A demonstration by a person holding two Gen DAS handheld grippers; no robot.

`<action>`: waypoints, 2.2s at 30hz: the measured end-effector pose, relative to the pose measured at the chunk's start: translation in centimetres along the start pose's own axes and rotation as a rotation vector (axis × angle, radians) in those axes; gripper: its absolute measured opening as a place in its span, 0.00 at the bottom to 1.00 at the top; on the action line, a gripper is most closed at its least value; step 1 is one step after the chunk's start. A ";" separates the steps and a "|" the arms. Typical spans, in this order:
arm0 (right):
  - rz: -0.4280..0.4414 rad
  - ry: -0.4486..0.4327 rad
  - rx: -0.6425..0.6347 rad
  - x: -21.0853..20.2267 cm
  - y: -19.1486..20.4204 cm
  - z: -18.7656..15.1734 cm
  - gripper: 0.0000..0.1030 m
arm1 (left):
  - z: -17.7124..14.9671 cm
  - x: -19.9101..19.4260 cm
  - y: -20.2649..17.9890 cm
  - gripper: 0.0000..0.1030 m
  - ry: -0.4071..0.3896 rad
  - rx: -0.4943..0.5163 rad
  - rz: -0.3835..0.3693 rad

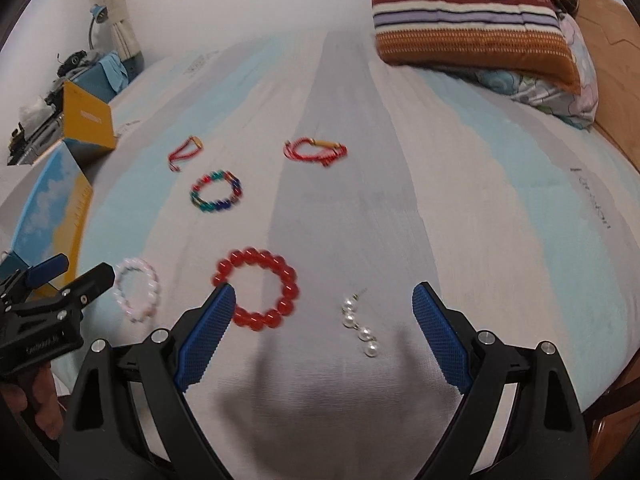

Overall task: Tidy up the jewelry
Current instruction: 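Grasp the pink-white bead bracelet with the left tool while the right tool grasps the pearl earring, then lift and carry the pink bracelet and pearl earring over the box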

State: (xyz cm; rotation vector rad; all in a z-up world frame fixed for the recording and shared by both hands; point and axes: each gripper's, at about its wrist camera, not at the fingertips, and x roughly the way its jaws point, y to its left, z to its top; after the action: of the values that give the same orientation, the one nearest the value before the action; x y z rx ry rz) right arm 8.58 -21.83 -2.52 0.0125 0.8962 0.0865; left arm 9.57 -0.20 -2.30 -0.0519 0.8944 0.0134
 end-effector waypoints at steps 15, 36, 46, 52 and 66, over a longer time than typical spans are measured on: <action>-0.017 0.108 0.010 3.9 -2.0 -2.4 0.74 | -1.6 5.1 0.2 0.91 0.072 0.011 -0.018; -0.080 0.118 0.021 4.2 -2.3 -2.9 0.13 | -2.5 4.0 0.7 0.28 0.066 0.036 0.005; -0.072 0.075 0.036 3.3 -2.4 -2.6 0.12 | -2.4 2.9 0.7 0.17 0.046 0.035 -0.029; -0.073 0.061 0.035 3.0 -2.3 -2.5 0.12 | -2.4 2.7 0.7 0.17 0.042 0.033 -0.030; -0.054 0.014 0.030 1.1 -1.5 -1.9 0.10 | -1.6 0.7 0.6 0.17 0.012 0.020 -0.056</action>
State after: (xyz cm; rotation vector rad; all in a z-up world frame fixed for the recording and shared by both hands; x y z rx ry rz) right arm 7.90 -23.27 -4.64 0.0153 0.9110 0.0225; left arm 8.75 0.26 -3.89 -0.0585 0.9048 -0.0475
